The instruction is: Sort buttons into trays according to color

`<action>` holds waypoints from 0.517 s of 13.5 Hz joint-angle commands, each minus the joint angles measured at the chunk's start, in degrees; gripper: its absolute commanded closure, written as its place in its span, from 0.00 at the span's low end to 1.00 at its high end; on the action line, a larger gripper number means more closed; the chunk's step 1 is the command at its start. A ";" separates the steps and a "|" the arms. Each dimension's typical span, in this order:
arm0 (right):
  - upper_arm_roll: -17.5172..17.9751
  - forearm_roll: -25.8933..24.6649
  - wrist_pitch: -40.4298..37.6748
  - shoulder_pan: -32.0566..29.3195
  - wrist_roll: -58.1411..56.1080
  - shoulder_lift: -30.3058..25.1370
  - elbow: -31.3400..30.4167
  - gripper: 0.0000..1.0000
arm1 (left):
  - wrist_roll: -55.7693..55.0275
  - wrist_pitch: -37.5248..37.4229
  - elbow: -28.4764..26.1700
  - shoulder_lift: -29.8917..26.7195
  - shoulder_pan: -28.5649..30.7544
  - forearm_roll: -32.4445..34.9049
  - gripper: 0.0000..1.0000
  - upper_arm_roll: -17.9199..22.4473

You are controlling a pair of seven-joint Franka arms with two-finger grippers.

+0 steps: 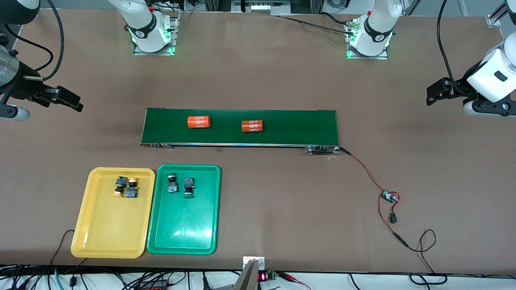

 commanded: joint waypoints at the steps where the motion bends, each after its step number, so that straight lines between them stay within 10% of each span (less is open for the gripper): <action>1: 0.28 0.10 -0.75 -0.30 -0.82 0.25 0.58 0.00 | 0.48 -0.62 0.72 -0.03 -0.16 0.05 0.00 -0.25; 7: 0.28 0.10 -0.84 -0.30 -0.82 0.25 0.58 0.00 | 3.39 -1.68 0.89 -0.20 -0.07 0.14 0.00 -0.69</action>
